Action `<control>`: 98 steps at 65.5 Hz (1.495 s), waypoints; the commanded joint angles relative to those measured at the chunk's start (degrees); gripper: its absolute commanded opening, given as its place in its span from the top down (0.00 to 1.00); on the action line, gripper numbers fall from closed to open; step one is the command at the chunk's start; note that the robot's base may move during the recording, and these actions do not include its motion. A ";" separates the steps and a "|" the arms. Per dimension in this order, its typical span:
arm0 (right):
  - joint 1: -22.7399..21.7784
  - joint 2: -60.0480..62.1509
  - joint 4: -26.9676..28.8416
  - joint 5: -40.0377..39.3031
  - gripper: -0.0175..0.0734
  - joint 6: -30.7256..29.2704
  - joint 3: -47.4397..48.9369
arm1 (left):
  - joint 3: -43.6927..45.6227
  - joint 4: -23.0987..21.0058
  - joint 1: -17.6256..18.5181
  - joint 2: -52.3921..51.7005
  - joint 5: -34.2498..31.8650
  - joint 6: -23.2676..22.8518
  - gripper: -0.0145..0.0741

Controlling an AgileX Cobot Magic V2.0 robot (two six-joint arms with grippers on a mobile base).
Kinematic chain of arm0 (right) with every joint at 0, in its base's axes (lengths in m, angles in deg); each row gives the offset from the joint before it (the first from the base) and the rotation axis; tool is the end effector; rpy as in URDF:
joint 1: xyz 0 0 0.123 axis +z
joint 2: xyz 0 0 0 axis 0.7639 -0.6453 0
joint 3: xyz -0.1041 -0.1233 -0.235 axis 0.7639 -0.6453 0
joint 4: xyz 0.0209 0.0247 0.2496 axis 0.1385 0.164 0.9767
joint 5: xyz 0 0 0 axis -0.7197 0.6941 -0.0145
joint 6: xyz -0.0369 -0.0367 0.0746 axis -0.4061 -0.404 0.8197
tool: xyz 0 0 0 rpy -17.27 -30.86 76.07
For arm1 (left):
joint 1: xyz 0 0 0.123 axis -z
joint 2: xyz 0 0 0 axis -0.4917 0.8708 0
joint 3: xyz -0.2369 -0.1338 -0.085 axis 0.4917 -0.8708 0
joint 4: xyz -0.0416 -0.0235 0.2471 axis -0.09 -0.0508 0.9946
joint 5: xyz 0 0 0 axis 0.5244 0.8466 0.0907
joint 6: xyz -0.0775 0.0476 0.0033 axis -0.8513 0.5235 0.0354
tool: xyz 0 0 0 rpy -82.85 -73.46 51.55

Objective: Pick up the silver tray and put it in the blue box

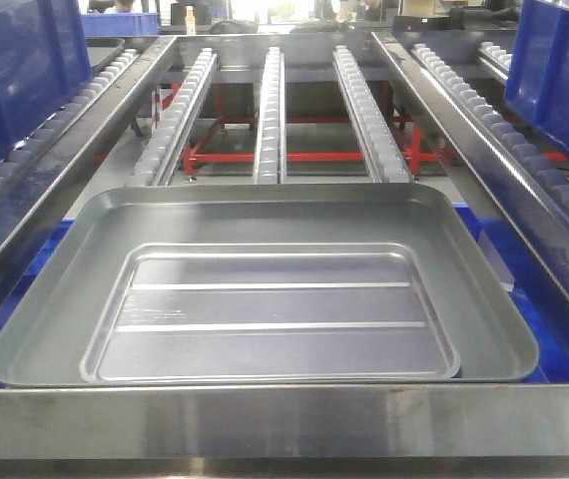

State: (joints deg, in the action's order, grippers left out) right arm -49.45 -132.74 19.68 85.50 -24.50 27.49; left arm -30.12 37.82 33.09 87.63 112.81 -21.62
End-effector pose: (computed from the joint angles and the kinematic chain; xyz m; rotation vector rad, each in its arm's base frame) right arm 0.2073 0.0166 0.2230 0.2475 2.6979 0.2989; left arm 0.2036 -0.0300 0.2526 -0.2803 2.4082 -0.4231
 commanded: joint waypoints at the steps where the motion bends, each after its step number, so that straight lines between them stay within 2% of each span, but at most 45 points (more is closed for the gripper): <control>1: -0.20 0.91 1.25 -2.16 0.75 -0.90 3.39 | 2.09 -3.19 0.36 0.16 -2.98 0.00 0.85; 6: 0.82 0.91 1.29 -0.31 0.75 -0.84 5.24 | 2.20 -3.19 0.40 0.49 -2.34 0.00 0.85; 11: 3.99 0.85 1.29 0.65 0.75 0.68 7.47 | 3.15 -2.01 2.68 0.49 -0.41 0.00 0.84; 15: 7.48 0.89 0.94 -0.40 0.75 3.73 8.90 | 5.01 1.16 6.65 0.49 1.33 0.00 0.84; 17: 10.09 0.76 -0.07 -2.02 0.75 6.99 9.69 | 6.12 4.13 10.72 0.49 1.61 0.00 0.84; 19: 11.87 0.68 -1.26 -3.13 0.75 9.47 10.16 | 6.82 5.72 12.99 0.63 1.38 -0.74 0.84; 22: 15.25 0.03 -4.54 -4.37 0.75 14.24 10.98 | 8.06 8.69 16.60 1.25 1.39 -5.52 0.84; 25: 18.26 -1.37 -10.24 -4.24 0.75 21.08 12.03 | 9.69 13.69 20.10 2.55 2.07 -14.78 0.84; 26: 18.92 -1.69 -11.58 -4.09 0.75 22.55 12.25 | 10.41 16.17 21.24 3.21 2.57 -18.72 0.84; 29: 21.05 -2.95 -15.50 -2.93 0.75 27.55 12.94 | 12.25 21.84 23.50 4.86 4.28 -26.44 0.84; 32: 22.86 -4.55 -19.36 -1.56 0.75 31.82 13.83 | 14.33 29.60 26.02 7.22 7.20 -35.46 0.84; 34: 23.94 -5.68 -21.71 -0.78 0.75 33.92 14.52 | 15.95 35.22 27.82 9.10 9.81 -39.86 0.84; 37: 25.07 -7.13 -23.88 -0.39 0.75 35.36 15.55 | 17.87 41.58 30.41 11.86 13.29 -43.53 0.84; 40: 25.96 -8.44 -24.32 -0.47 0.75 35.71 16.62 | 20.06 45.01 32.74 14.51 15.85 -45.04 0.84; 49: 26.80 -12.83 -24.32 -0.85 0.75 35.71 19.58 | 25.19 43.58 35.75 21.60 17.61 -45.48 0.84; 61: 27.00 -18.68 -23.77 -2.23 0.75 35.71 21.78 | 29.52 39.51 35.96 28.68 17.21 -45.48 0.84; 71: 27.17 -19.57 -23.30 -4.53 0.75 35.71 21.86 | 29.89 37.25 35.96 29.75 16.93 -45.48 0.84; 98: 27.88 -20.52 -22.38 -3.02 0.75 35.71 21.86 | 29.89 37.52 35.83 29.75 16.62 -44.52 0.84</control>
State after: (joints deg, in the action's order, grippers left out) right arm -21.82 -154.83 -2.51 83.57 10.95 47.51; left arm -2.04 74.68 68.61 119.63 130.51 -66.26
